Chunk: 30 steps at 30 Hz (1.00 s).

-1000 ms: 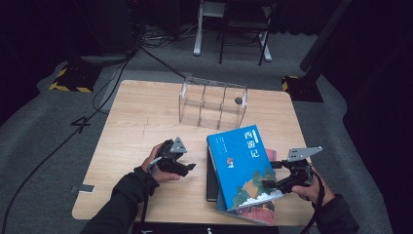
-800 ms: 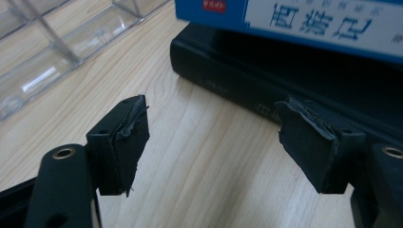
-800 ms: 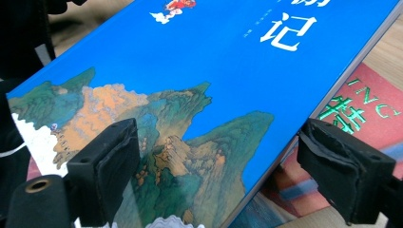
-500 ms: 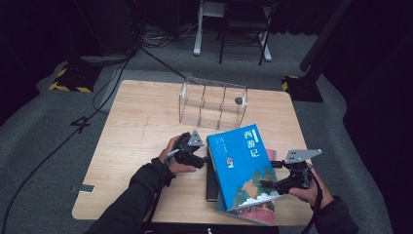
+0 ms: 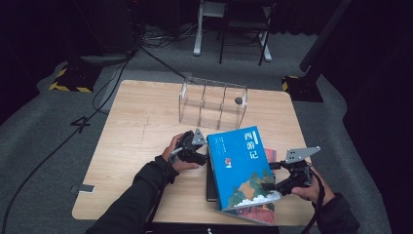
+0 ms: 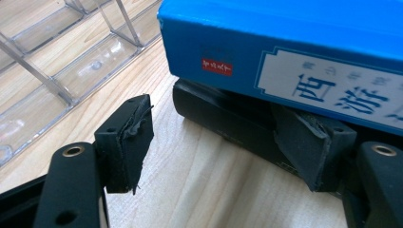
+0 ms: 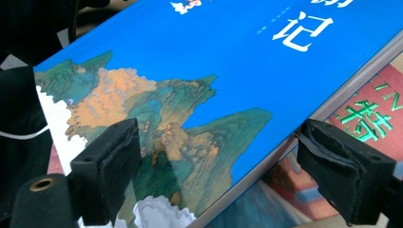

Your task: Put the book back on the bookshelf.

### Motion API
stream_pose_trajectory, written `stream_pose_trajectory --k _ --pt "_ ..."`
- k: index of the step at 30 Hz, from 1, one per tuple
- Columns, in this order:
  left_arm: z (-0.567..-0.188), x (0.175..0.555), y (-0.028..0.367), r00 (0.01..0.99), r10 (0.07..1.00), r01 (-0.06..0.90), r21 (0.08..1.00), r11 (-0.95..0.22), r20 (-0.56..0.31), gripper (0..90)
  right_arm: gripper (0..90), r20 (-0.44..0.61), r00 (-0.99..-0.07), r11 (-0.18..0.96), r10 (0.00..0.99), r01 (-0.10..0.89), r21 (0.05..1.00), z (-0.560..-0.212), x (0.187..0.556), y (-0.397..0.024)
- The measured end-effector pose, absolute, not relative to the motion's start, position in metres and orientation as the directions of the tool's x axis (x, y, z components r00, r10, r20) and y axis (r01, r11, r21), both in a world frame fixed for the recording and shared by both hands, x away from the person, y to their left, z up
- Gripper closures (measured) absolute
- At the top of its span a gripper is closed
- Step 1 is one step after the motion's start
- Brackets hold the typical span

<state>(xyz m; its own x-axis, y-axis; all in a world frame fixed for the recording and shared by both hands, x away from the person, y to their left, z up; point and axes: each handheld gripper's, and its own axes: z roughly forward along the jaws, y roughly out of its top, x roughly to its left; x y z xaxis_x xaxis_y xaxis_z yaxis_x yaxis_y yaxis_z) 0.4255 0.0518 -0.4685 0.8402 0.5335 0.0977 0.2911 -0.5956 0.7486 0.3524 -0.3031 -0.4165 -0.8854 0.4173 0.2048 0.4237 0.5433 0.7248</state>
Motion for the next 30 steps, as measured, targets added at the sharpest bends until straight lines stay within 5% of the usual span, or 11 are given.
stream_pose_trajectory --k 13,30 --pt "-0.472 0.43 0.054 0.832 0.55 0.311 0.758 -0.573 0.075 35.5 16.5 0.2 -0.886 0.54 0.419 0.42 0.73 -0.409 0.386 -0.288" --pt "-0.472 0.431 0.056 0.851 0.524 0.309 0.769 -0.559 0.04 43.4 41.6 0.231 -0.919 0.592 0.32 0.384 0.709 -0.405 0.403 -0.254"
